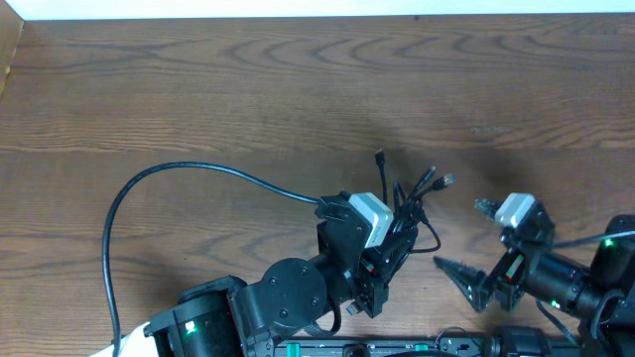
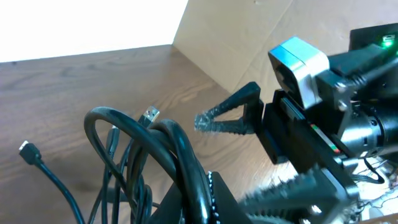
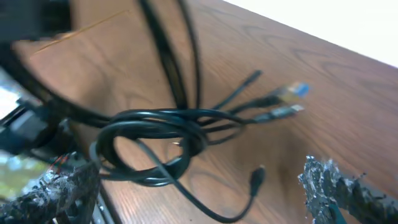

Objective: Untangle cables

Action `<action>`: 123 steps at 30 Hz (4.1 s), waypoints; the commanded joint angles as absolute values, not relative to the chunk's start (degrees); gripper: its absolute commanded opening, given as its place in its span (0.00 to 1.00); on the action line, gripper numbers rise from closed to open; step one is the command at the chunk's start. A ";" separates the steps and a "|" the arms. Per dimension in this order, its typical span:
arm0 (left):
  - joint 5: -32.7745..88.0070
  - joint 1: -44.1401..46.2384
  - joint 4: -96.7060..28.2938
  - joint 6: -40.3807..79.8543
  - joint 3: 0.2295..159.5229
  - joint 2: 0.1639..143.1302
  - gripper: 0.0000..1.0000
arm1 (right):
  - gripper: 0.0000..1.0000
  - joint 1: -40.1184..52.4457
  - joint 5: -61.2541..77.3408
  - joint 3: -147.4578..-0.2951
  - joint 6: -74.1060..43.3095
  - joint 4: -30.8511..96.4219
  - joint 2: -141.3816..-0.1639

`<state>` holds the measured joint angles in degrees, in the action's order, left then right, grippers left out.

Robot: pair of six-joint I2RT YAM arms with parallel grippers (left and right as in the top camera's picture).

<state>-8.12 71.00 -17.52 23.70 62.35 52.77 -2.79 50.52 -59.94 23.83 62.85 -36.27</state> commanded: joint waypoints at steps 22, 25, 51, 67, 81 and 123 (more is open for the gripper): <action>19.81 71.07 -8.38 10.28 63.24 55.51 0.07 | 0.72 -2.92 61.60 -60.60 30.55 53.56 -36.38; 20.36 71.07 -7.53 8.95 63.24 55.44 0.08 | 0.22 -2.92 61.63 -60.60 30.52 53.60 -36.38; -20.62 71.07 -23.24 35.70 63.24 54.00 0.82 | 0.01 -2.92 43.62 -60.60 8.71 52.38 -36.38; -9.30 71.07 -22.81 45.15 63.24 53.67 0.89 | 0.01 -2.92 30.37 -60.60 -14.76 45.41 -36.38; -6.66 71.07 -21.80 45.10 63.24 54.02 0.89 | 0.01 -2.92 39.64 -60.60 -28.40 34.33 -36.38; -10.11 71.07 -21.80 23.70 63.24 53.32 0.08 | 0.94 -2.92 21.56 -60.60 -23.49 57.17 -36.38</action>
